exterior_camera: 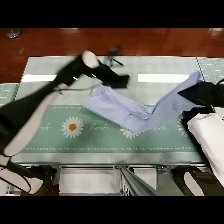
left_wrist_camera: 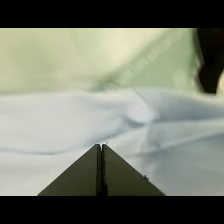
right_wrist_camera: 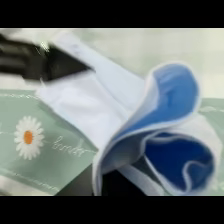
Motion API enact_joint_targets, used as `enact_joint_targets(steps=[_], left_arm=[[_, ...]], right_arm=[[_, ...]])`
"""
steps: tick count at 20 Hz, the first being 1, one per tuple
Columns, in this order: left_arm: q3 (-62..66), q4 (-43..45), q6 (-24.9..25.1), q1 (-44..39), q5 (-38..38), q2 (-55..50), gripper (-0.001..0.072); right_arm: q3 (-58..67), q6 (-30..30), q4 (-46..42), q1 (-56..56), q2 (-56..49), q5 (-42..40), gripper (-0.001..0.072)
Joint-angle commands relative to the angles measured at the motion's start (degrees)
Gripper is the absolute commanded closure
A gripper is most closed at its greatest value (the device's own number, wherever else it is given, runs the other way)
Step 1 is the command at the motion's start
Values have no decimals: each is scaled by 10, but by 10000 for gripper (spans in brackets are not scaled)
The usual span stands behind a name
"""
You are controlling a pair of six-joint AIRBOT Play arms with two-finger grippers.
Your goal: Fold the shirts.
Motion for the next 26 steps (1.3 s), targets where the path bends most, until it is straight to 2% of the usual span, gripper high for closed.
enact_joint_targets(steps=[1,4,6,10,11,12,13,14,17,19,20,21,23,25,26], left_arm=[[-8,23,-7,163,-52,104,686],[-73,23,31,246,-31,255,686],[-151,23,52,269,-10,367,686],[-336,16,57,260,45,555,686],[-379,16,56,253,61,588,686],[-415,16,54,250,74,608,686],[-445,17,48,250,84,620,686],[-468,17,48,250,89,623,685],[-502,23,48,253,86,617,685],[-513,37,48,253,82,617,685],[-520,38,48,253,82,617,685],[-528,38,48,253,82,617,685],[-549,37,48,253,82,617,684],[-575,28,48,252,82,617,684],[-588,19,48,252,82,617,684]], right_arm=[[21,8,21,127,-68,-89,694],[95,9,19,259,-213,-177,694],[172,9,22,314,-336,-197,694],[322,26,23,366,-549,-203,693],[346,38,25,372,-590,-202,656],[359,48,40,372,-619,-196,424],[368,38,62,369,-641,-179,72],[378,34,61,353,-648,-151,78],[389,30,30,251,-599,0,78],[369,26,-84,194,-512,82,79],[322,26,-164,175,-442,78,79],[246,39,-223,159,-361,41,79],[30,109,-252,131,-190,-98,79],[-202,224,-223,131,-45,-250,81],[-303,257,-165,139,0,-323,83]])
